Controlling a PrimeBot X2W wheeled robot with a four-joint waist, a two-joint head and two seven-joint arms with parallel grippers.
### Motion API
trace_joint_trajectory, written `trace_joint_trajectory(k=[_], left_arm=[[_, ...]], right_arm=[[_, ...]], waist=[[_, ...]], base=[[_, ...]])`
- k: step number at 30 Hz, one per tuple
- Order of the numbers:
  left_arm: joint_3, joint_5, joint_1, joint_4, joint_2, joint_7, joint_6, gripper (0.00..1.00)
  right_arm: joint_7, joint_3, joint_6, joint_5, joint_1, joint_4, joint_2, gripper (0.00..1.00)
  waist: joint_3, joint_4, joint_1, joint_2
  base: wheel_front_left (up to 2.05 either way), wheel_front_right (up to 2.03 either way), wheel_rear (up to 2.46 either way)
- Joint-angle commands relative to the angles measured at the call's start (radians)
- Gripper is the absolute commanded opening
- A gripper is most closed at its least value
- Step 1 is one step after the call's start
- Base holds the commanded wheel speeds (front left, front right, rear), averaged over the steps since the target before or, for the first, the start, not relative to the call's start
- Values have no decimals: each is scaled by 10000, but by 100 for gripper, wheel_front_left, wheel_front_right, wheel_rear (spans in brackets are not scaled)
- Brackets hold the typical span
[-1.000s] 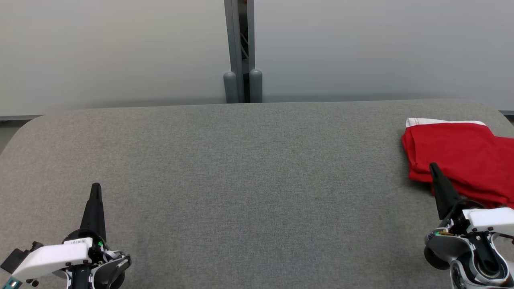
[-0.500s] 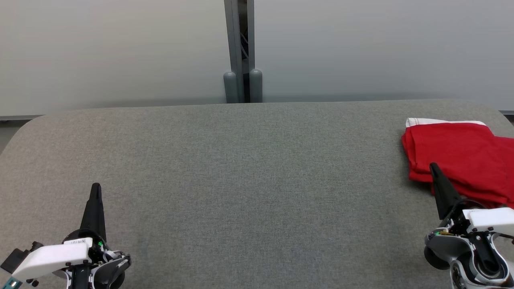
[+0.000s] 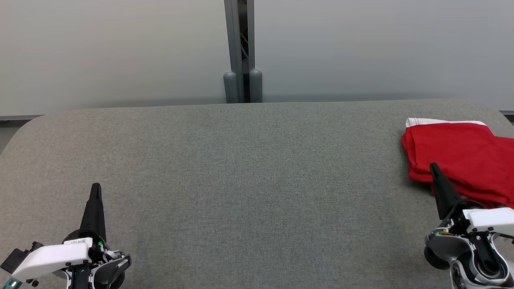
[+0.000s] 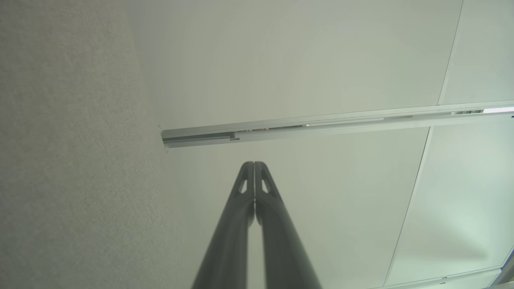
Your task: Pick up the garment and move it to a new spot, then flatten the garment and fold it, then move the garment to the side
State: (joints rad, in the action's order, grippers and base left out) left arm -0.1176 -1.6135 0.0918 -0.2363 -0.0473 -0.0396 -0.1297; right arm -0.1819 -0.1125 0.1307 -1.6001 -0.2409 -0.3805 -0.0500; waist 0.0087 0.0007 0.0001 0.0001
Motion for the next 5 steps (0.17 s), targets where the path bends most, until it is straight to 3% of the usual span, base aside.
trace_joint_trajectory(k=[1, 5], left_arm=[[-47, -15, 167, 11, -56, -11, -42, 0], [-47, -15, 167, 11, -56, -11, -42, 0]], right_arm=[[-55, -18, 0, 11, -77, -27, -32, 0], [-46, -21, 0, 12, -77, -26, -30, 0]], waist=[[0, 0, -1, -1], [0, 0, -1, -1]], base=[[0, 0, 0], [0, 0, 0]])
